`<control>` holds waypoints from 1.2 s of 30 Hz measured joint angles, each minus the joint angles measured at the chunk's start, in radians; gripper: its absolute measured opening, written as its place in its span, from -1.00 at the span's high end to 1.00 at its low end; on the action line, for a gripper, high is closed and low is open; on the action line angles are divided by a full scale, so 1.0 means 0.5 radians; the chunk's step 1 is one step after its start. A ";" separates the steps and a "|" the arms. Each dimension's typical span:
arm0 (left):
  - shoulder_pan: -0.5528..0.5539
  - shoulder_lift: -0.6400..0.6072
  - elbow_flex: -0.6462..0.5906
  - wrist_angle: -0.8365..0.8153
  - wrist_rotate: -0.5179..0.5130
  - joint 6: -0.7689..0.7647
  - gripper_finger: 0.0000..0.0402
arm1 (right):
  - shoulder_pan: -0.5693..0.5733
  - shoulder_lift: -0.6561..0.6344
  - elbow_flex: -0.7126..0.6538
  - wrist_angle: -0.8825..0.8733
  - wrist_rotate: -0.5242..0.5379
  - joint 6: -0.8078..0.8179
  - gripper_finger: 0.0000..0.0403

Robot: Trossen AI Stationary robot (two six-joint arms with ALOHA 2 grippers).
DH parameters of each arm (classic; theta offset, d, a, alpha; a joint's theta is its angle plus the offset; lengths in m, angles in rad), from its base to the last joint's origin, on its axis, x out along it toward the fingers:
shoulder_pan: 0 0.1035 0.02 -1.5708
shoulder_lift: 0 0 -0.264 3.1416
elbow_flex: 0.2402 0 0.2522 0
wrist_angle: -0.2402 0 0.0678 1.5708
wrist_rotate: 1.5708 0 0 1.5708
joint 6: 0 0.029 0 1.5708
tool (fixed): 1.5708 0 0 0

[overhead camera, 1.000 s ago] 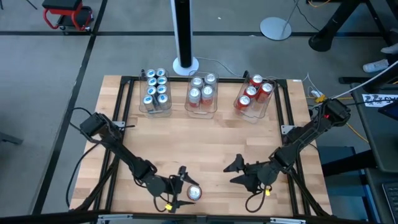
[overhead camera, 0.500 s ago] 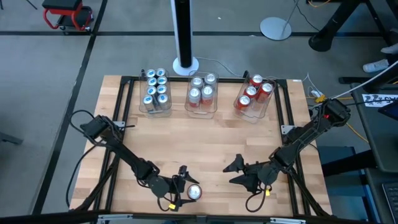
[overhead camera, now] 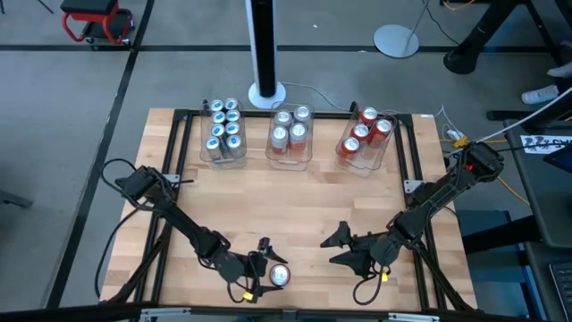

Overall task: Sort soda cans
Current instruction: Put the red soda can into the right transparent bin

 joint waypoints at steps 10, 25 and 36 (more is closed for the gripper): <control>0.134 0.000 0.000 0.022 0.000 0.087 -0.72 | -0.001 0.000 0.000 0.000 -0.014 -0.001 -0.69; 0.074 -0.233 -0.002 0.071 -0.058 0.306 -0.72 | -0.001 0.000 0.063 0.004 0.057 0.051 -0.69; -0.189 -0.688 0.000 -0.976 -0.204 -0.199 -0.72 | -0.144 0.273 0.537 -0.065 -0.020 -0.252 -0.69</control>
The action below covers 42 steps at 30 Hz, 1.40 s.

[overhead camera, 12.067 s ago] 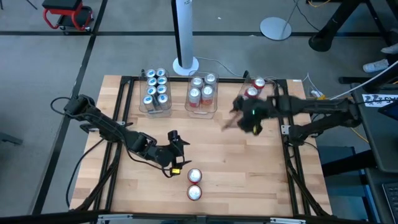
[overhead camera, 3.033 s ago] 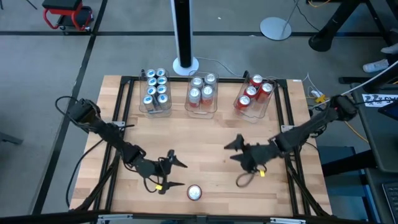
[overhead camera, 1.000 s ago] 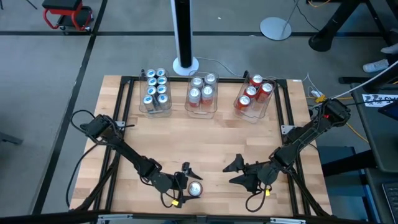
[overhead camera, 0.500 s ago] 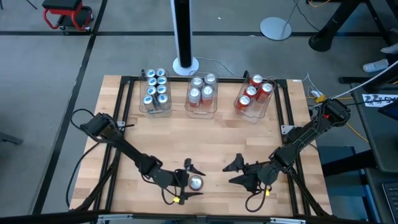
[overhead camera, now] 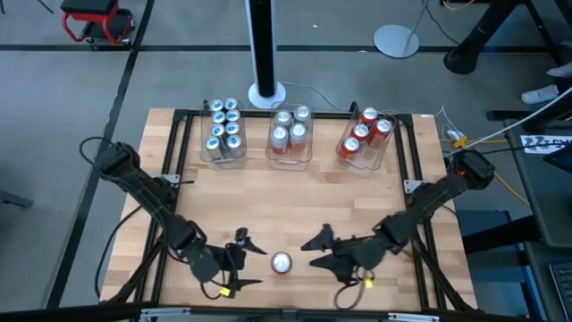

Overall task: Sort soda cans
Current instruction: Put the red soda can into the right transparent bin

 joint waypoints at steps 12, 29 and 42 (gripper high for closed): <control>-0.075 0.368 -0.099 0.110 -0.128 -0.295 -0.72 | -0.273 0.480 0.713 -0.486 -0.662 0.093 -0.69; 0.231 0.646 -0.098 0.463 -0.132 -0.258 -0.72 | -0.396 0.658 0.859 -0.834 -0.985 0.618 -0.69; 0.240 0.648 -0.098 0.521 -0.133 -0.189 -0.72 | -0.438 0.690 0.856 -0.987 -0.862 0.680 -0.69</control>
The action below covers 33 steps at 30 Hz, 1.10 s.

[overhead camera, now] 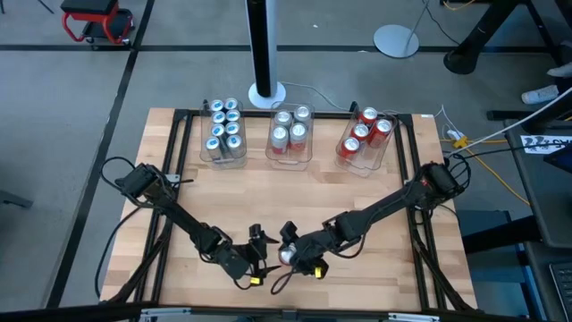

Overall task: Sort soda cans
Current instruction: Put the red soda can into the right transparent bin

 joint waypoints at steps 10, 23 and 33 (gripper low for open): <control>0.011 0.000 0.000 -0.002 0.001 0.012 -0.72 | -0.038 0.077 0.007 0.046 -0.090 0.038 -0.69; 0.027 0.000 0.000 -0.002 0.007 0.037 -0.72 | -0.071 0.148 0.007 0.115 -0.249 0.033 -0.69; 0.032 0.000 0.000 0.002 0.004 0.046 -0.72 | -0.117 0.181 0.001 0.112 -0.498 0.199 -0.69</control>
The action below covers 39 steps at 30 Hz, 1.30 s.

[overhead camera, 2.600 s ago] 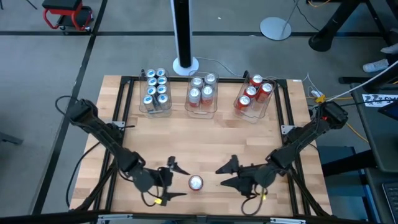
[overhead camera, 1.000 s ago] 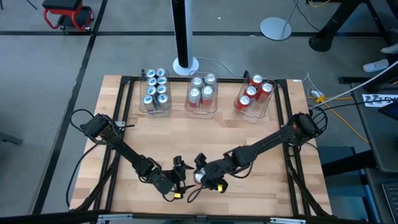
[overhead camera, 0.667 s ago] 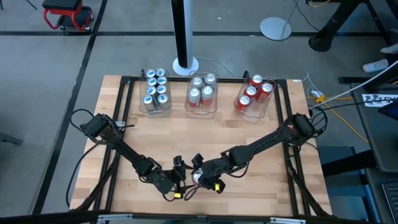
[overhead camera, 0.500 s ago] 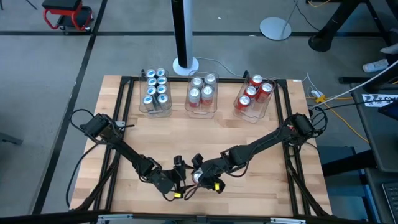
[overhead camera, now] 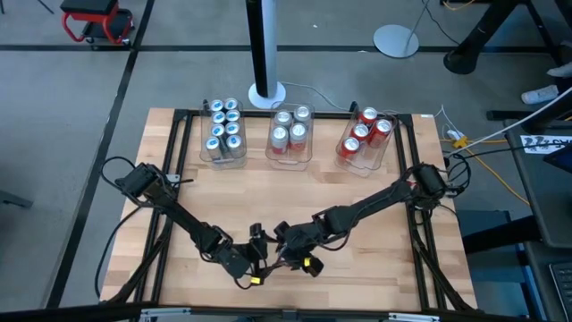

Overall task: Sort soda cans
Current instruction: Put the red soda can into the right transparent bin

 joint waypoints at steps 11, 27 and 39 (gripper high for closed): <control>0.002 0.000 0.000 -0.007 -0.008 0.000 -0.72 | -0.018 0.010 -0.010 -0.007 -0.088 0.000 -0.51; -0.063 -0.006 0.000 -0.088 -0.035 -0.001 -0.72 | -0.006 -0.272 -0.007 -0.306 0.072 -0.214 -0.46; -0.077 -0.007 0.000 -0.173 -0.104 -0.047 -0.72 | -0.025 -0.915 -0.002 -1.453 1.009 -0.171 -0.46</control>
